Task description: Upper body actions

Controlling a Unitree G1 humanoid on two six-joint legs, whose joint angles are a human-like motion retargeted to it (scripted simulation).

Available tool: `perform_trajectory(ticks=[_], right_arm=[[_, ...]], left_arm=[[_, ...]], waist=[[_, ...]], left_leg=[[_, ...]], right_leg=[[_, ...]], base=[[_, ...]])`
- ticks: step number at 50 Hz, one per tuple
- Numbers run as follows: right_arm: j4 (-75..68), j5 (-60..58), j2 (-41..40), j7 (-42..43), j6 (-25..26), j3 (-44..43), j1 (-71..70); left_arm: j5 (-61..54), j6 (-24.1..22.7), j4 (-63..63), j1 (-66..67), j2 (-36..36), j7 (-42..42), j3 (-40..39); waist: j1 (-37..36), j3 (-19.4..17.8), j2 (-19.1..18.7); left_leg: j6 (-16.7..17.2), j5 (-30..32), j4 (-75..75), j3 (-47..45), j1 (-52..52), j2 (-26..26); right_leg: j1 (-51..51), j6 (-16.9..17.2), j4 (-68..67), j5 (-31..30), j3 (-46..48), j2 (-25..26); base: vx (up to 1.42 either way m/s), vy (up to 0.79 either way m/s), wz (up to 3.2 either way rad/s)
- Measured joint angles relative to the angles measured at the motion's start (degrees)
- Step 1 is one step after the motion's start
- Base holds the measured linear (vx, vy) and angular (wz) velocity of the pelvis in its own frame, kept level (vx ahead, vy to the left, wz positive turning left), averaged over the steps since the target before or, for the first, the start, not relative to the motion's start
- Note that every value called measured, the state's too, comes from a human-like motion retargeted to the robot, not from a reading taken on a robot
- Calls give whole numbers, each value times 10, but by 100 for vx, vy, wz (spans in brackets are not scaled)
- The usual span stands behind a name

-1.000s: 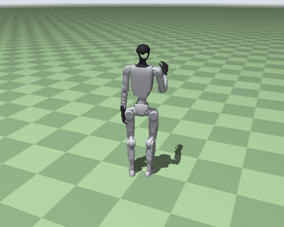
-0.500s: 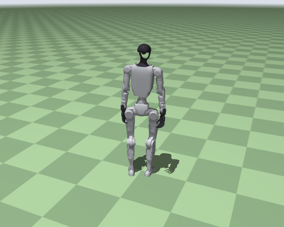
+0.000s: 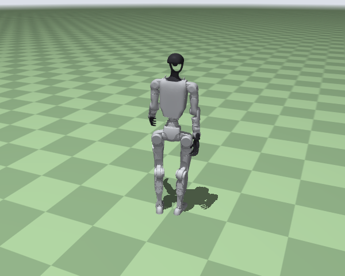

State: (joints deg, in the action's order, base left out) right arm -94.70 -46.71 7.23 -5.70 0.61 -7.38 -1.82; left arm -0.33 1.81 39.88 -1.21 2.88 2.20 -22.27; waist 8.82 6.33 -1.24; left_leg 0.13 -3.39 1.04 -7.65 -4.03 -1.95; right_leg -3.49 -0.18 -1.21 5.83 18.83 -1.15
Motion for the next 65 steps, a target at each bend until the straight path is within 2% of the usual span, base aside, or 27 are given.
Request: perform_trajectory(ticks=[3,7,13,15,18,21,23,25,28,30,34,37,40,43,45,47,50,53,55,57,59,60,62,63,65], right_arm=[[-6,-9,-1,14,8,8,1],[-7,-25,1,8,10,11,1],[-11,-35,11,-12,5,10,1],[-17,-26,14,-15,5,8,0],[-25,-11,17,-19,9,3,-1],[-25,-9,18,-21,11,-2,-2],[-21,-15,17,-19,9,-3,-2],[-18,-21,17,-16,7,-5,-1],[-20,-21,15,-11,7,-8,-1],[-22,-14,14,-12,9,-12,-1],[-22,-4,13,-13,11,-15,-2],[-20,-9,15,-13,11,-12,-2],[-19,-17,17,-14,13,-11,-2],[-19,-18,15,-13,11,-9,-4],[-16,-22,12,-13,10,-9,-6],[-12,-28,11,-13,8,-10,-5],[-9,-33,13,-10,5,-6,-3],[-12,-31,14,-12,6,-3,-3],[-13,-26,14,-13,7,-5,-2],[-13,-22,13,-13,7,-8,-1],[-12,-23,13,-12,6,-9,1],[-12,-24,13,-12,6,-9,1],[-12,-26,13,-12,6,-8,2],[-12,-27,13,-13,6,-7,2],[-12,-29,13,-12,7,-8,4]], left_arm=[[10,-24,-157,-41,64,-13,31],[38,-59,-305,-124,159,-45,43],[100,-125,-402,-294,261,-209,41],[126,-113,-393,-351,270,-229,47],[112,-41,-343,-417,259,-166,51],[64,6,-316,-438,260,-97,50],[40,10,-322,-430,265,-83,51],[38,-12,-345,-408,270,-101,51],[88,-64,-407,-345,270,-154,43],[134,-72,-450,-296,259,-151,30],[209,19,-509,-188,205,-62,28],[246,74,-501,-104,138,14,38],[261,96,-427,-38,75,83,44],[267,118,-323,3,53,157,49],[261,133,-285,22,47,185,57],[255,129,-279,34,50,176,56],[263,120,-305,45,63,125,42],[234,123,-349,42,70,29,24],[184,100,-376,34,76,-51,12],[119,43,-396,21,82,-146,0],[65,-45,-415,7,92,-236,-16],[45,-91,-423,0,96,-281,-27],[43,-152,-427,-15,103,-354,-51],[47,-169,-427,-23,107,-388,-68],[52,-173,-423,-34,112,-431,-99]], waist=[[-4,6,0],[-9,15,-2],[-11,27,-10],[-14,32,-12],[-16,39,-14],[-15,39,-17],[-13,37,-19],[-12,35,-19],[-12,33,-19],[-14,31,-17],[-14,25,-17],[-13,24,-18],[-17,23,-18],[-18,17,-14],[-17,13,-11],[-16,11,-11],[-15,12,-12],[-17,14,-11],[-21,14,-10],[-24,14,-9],[-25,15,-9],[-25,16,-8],[-23,19,-9],[-23,20,-9],[-22,23,-10]], left_leg=[[0,2,1,8,-2,-2],[1,2,2,13,-6,-3],[1,1,3,12,-9,-1],[1,1,4,9,-10,-1],[1,0,4,6,-10,-1],[1,-1,4,2,-8,-2],[0,-2,4,0,-5,-2],[0,-3,3,-4,-3,-3],[0,-5,3,-7,-2,-3],[0,-5,2,-10,0,-4],[-1,-7,1,-14,4,-4],[0,-7,-1,-14,5,-4],[0,-7,-1,-16,6,-4],[-1,-6,-1,-15,7,-6],[-1,-5,-1,-12,8,-6],[-1,-4,-1,-10,7,-5],[0,-4,-1,-10,5,-3],[0,-4,-1,-11,2,-2],[0,-4,-1,-12,3,-2],[0,-4,0,-11,3,-3],[0,-3,0,-10,3,-3],[0,-3,0,-10,3,-3],[0,-3,0,-9,2,-3],[0,-3,0,-8,1,-3],[0,-3,0,-8,2,-4]], right_leg=[[2,0,1,1,7,-2],[3,3,1,3,11,-6],[2,8,0,5,9,-8],[3,8,1,6,8,-7],[3,6,2,6,5,-5],[3,4,2,6,3,-3],[3,2,2,6,1,-2],[3,1,2,5,-1,-2],[1,1,1,4,-4,-2],[0,0,0,3,-6,-2],[-1,-1,-1,3,-11,-1],[-3,1,-2,2,-12,-3],[-4,1,-2,0,-14,-4],[-1,1,-1,0,-13,-5],[1,2,-1,1,-10,-6],[1,3,-1,0,-9,-6],[-1,4,-2,0,-9,-6],[-3,4,-1,0,-10,-6],[-2,4,-1,0,-10,-6],[-2,3,-1,0,-10,-6],[-1,3,-1,0,-10,-6],[-1,3,-1,0,-9,-6],[-2,2,-1,1,-9,-5],[-2,2,-1,1,-8,-5],[-2,1,-1,1,-8,-5]], base=[[1,1,22],[0,0,5],[0,0,0],[0,0,0],[0,0,0],[0,0,0],[0,0,0],[0,0,0],[0,0,0],[0,0,0],[0,0,0],[0,0,0],[0,0,0],[0,0,0],[0,0,0],[0,0,0],[0,0,0],[0,0,0],[0,0,0],[0,0,0],[0,0,0],[0,0,0],[0,0,0],[0,0,0],[0,0,0]])
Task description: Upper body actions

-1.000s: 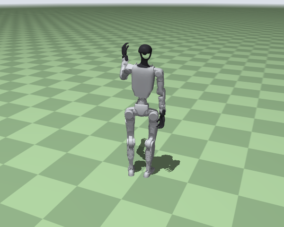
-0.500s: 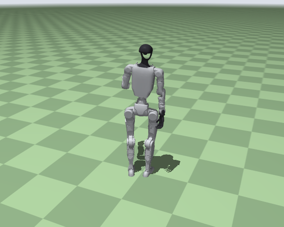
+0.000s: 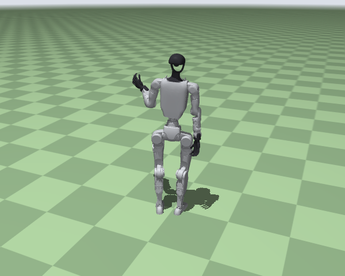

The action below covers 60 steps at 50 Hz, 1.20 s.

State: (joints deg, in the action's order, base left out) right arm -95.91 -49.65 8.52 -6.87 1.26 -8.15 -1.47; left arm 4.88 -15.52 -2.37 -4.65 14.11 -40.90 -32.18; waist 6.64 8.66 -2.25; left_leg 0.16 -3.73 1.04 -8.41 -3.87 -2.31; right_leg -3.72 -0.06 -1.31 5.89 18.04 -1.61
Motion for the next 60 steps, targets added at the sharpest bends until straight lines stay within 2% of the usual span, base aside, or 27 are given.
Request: perform_trajectory(ticks=[3,7,9,15,20,26,30,33,35,38,42,50,55,60], right_arm=[[0,-4,0,0,1,1,0],[-1,-4,1,1,0,1,0],[-2,-2,1,0,0,0,0],[-2,5,1,1,-3,2,0],[-6,9,0,-2,-2,2,-3],[-1,-10,0,-2,-2,11,-3],[-1,-20,-2,1,-2,17,-2],[-2,-19,-4,2,-1,12,-1],[-3,-19,-6,1,-1,9,-2],[0,-20,-7,1,-2,4,-2],[1,-19,-4,0,-5,-2,-3],[-6,14,-1,1,-2,-12,1],[-3,4,-1,3,-4,-6,2],[-2,-4,1,3,-2,0,0]], left_arm=[[-35,21,38,-24,-1,-5,-41],[-140,52,131,-55,4,68,-83],[-175,53,162,-60,10,101,-95],[-138,48,117,-59,11,111,-75],[-99,65,22,-66,34,169,19],[-104,114,-66,-101,92,291,188],[-67,158,-87,-140,113,429,302],[-48,198,-66,-160,107,551,355],[-43,218,-43,-167,99,601,373],[-46,220,-33,-166,94,598,375],[-44,201,-52,-154,99,525,345],[-7,192,-137,-107,113,357,211],[16,219,-146,-88,101,327,136],[48,225,-58,-103,85,316,90]], waist=[[1,3,-2],[1,5,-4],[2,3,-3],[6,1,-3],[3,2,1],[8,10,-1],[13,17,-1],[11,20,0],[11,20,1],[13,17,1],[12,14,-2],[4,12,-3],[5,10,-4],[6,10,-6]], left_leg=[[0,0,0,0,-1,0],[0,-1,1,0,1,0],[-1,-1,1,0,2,0],[-1,-1,0,-2,3,2],[-1,0,1,-1,2,2],[-1,-1,1,0,0,3],[-1,-1,1,-2,0,3],[-1,-2,1,-5,2,3],[-1,-3,1,-8,4,3],[-1,-4,0,-12,9,3],[-1,-6,0,-20,11,5],[0,-7,-2,-28,11,6],[0,-6,-2,-25,11,6],[-1,-4,-1,-19,9,4]], right_leg=[[-1,-1,0,0,0,1],[0,-2,0,0,-1,2],[2,-2,0,1,-1,2],[2,0,-1,0,-2,2],[2,2,-2,0,-2,0],[-1,2,-3,-1,0,0],[-2,1,-2,-1,0,2],[-1,0,-1,-1,-1,3],[1,-1,-1,-1,-3,4],[3,-2,-1,-1,-6,5],[0,-3,-3,-3,-13,8],[-5,-5,-3,-4,-25,10],[-5,-5,-3,-4,-22,9],[-4,-5,-3,-4,-18,9]], base=[[0,0,0],[0,0,0],[0,0,0],[0,0,0],[0,0,0],[0,0,0],[0,0,0],[0,0,0],[0,0,0],[0,0,0],[1,0,-10],[0,0,0],[0,0,0],[0,0,0]])
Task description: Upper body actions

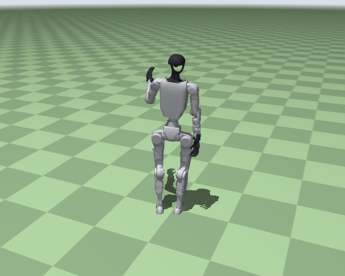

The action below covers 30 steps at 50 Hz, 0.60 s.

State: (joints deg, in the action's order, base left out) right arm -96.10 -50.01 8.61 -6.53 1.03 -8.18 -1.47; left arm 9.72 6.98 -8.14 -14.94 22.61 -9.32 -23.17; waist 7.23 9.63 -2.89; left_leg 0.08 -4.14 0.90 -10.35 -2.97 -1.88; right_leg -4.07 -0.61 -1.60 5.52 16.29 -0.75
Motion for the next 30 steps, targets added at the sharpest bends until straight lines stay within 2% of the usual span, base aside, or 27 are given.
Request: perform_trajectory(ticks=[7,18,20,25,30], right_arm=[[-2,-5,0,-1,-2,0,2],[-1,-6,3,-9,-2,6,-7],[1,-9,2,-8,-3,7,-9],[4,-22,2,0,-4,16,-13],[5,-14,1,11,-5,23,-17]], left_arm=[[-5,12,152,-46,-1,36,-4],[-10,-18,92,-4,-12,42,15],[-27,-35,77,15,-19,43,22],[-37,-113,58,82,-34,49,16],[-13,-130,87,132,-44,78,4]], waist=[[-7,0,5],[-8,-16,7],[-9,-21,9],[-4,-32,10],[3,-45,11]], left_leg=[[0,3,2,8,-1,-3],[-1,4,3,15,0,-5],[-1,4,4,16,0,-5],[-1,6,4,20,0,-6],[-2,8,3,25,1,-5]], right_leg=[[7,2,2,0,12,-6],[9,5,0,-1,17,-10],[9,5,-1,-1,17,-11],[8,6,0,-4,21,-13],[8,6,-1,-7,28,-15]], base=[[0,0,0],[0,0,0],[0,0,0],[0,0,0],[-1,-1,1]])
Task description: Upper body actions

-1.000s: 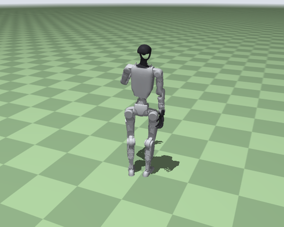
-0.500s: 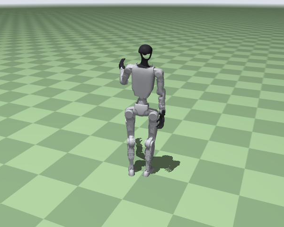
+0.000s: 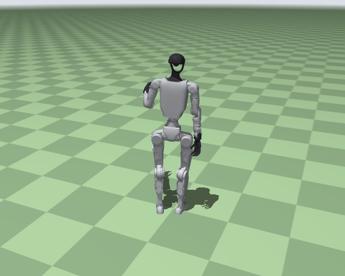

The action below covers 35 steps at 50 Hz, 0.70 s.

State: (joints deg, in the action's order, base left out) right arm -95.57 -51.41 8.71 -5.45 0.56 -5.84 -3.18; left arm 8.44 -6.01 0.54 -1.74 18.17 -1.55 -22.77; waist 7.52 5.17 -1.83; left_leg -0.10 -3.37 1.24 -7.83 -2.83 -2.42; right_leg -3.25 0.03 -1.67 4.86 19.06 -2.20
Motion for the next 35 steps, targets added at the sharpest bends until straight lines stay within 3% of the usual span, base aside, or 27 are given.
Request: perform_trajectory(ticks=[8,14,21,25,28,32,35], right_arm=[[6,3,-3,54,-28,8,-4],[8,22,-4,36,-49,-1,-10],[10,32,-3,11,-48,-8,-16],[11,33,-1,24,-49,-10,-18],[8,39,0,28,-55,-13,-17],[2,56,0,31,-60,-19,-14],[-2,64,-1,28,-61,-23,-11]], left_arm=[[10,22,117,24,-10,116,-6],[88,44,236,31,-12,184,-24],[138,48,440,13,-18,169,-38],[153,78,559,1,-30,172,-52],[158,98,642,-8,-41,132,-66],[144,89,764,-25,-52,63,-86],[138,93,845,-30,-53,60,-91]], waist=[[-6,-6,1],[-3,-7,2],[-1,-4,2],[1,-3,2],[2,-1,2],[2,2,3],[3,2,4]], left_leg=[[1,1,0,-6,-2,6],[1,0,0,-9,-2,6],[2,-2,0,-14,-2,8],[2,-3,0,-16,-2,10],[2,-3,-1,-18,-2,10],[2,-3,-1,-16,-3,10],[2,-4,-1,-14,-3,9]], right_leg=[[-1,6,-2,1,-8,-1],[-2,4,-1,0,-10,1],[-5,5,-2,1,-13,2],[-6,5,-3,1,-14,2],[-6,6,-3,1,-15,3],[-6,6,-2,2,-13,2],[-5,6,-2,3,-13,2]], base=[[-1,-1,-2],[0,0,0],[0,0,0],[0,0,0],[0,0,0],[0,0,0],[0,0,0]])
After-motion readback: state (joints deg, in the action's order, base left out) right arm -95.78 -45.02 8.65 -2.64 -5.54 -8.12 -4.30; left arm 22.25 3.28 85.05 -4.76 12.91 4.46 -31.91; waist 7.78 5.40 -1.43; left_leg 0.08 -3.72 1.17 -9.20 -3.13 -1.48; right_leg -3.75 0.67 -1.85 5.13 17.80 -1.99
